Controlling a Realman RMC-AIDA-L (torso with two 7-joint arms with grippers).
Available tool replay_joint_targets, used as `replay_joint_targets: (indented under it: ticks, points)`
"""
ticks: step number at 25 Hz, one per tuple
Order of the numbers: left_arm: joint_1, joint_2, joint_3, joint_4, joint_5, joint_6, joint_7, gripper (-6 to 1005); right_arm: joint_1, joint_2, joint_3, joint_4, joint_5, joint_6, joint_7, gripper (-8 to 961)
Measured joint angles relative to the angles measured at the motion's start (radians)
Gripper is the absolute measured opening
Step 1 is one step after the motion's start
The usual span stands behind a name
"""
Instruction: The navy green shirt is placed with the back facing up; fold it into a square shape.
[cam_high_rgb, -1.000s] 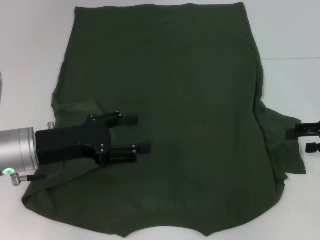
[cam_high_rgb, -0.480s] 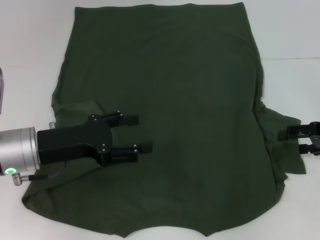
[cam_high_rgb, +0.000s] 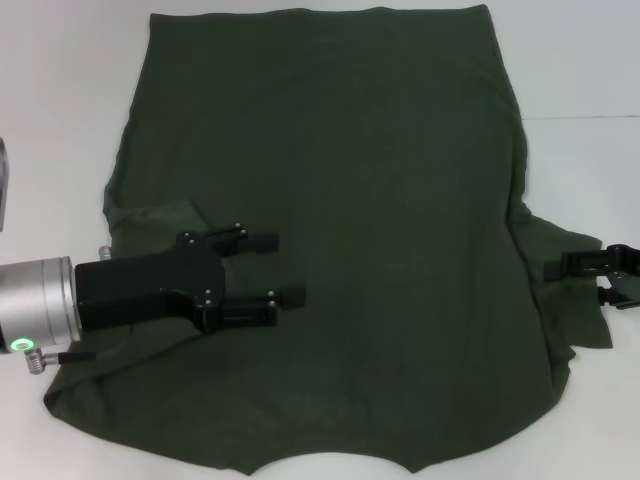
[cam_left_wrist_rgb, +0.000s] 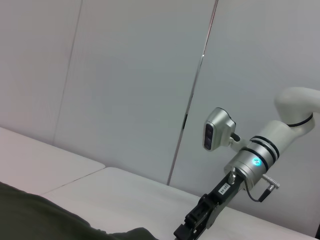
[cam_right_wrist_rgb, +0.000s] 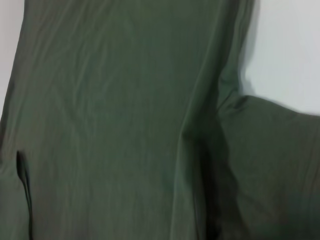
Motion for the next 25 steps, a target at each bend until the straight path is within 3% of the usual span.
replay_joint_targets:
  ticks: [16, 18, 23, 25]
  points:
    - [-0.006, 0.0, 0.0, 0.0, -0.005, -0.012, 0.0, 866, 0.008, 0.0, -0.002, 0.005, -0.003, 0.023, 0.003, 876]
    - [-0.006, 0.0, 0.0, 0.0, -0.006, -0.015, 0.0, 866, 0.009, 0.0, -0.002, 0.008, -0.003, 0.024, 0.001, 675]
    - [-0.009, 0.0, 0.0, 0.0, -0.006, -0.023, 0.0, 866, 0.013, -0.002, -0.012, 0.008, -0.004, 0.024, -0.006, 453]
    - [-0.01, 0.0, 0.0, 0.0, -0.006, -0.023, -0.003, 866, 0.014, -0.003, -0.014, 0.008, -0.004, 0.022, -0.014, 412]
